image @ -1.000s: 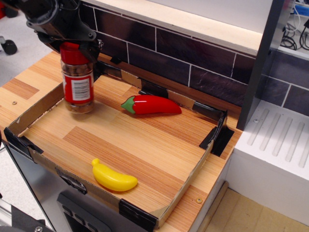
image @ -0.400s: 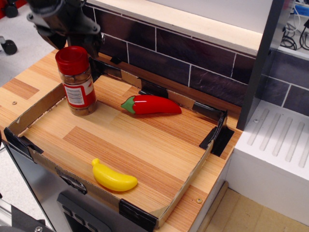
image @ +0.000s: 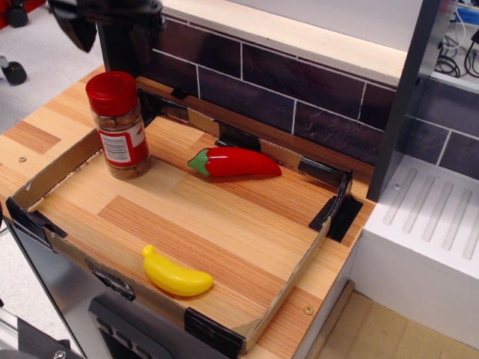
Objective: Upright basil bottle
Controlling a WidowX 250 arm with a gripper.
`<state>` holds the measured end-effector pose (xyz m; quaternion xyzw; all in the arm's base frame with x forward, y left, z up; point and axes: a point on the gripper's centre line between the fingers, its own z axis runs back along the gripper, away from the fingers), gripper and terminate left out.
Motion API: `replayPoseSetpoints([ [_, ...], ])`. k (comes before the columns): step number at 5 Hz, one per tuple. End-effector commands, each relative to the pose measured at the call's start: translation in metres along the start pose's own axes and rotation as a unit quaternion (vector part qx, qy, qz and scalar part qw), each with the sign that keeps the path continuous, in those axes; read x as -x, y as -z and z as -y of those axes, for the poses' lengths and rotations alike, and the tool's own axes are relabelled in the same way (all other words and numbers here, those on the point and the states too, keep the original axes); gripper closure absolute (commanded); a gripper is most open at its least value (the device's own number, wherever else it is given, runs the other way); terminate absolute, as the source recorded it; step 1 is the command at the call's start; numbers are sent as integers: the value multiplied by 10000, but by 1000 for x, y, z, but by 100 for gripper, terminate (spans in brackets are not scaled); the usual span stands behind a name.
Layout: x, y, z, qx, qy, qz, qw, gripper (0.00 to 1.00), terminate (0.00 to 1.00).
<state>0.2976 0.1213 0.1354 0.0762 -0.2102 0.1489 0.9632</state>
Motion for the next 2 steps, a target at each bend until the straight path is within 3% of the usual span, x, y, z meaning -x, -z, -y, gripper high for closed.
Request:
replayPoseSetpoints([
  [1, -17, -31, 3, -10, -36, 67, 10000, 0, 0],
  [2, -17, -31, 3, -10, -36, 67, 10000, 0, 100],
])
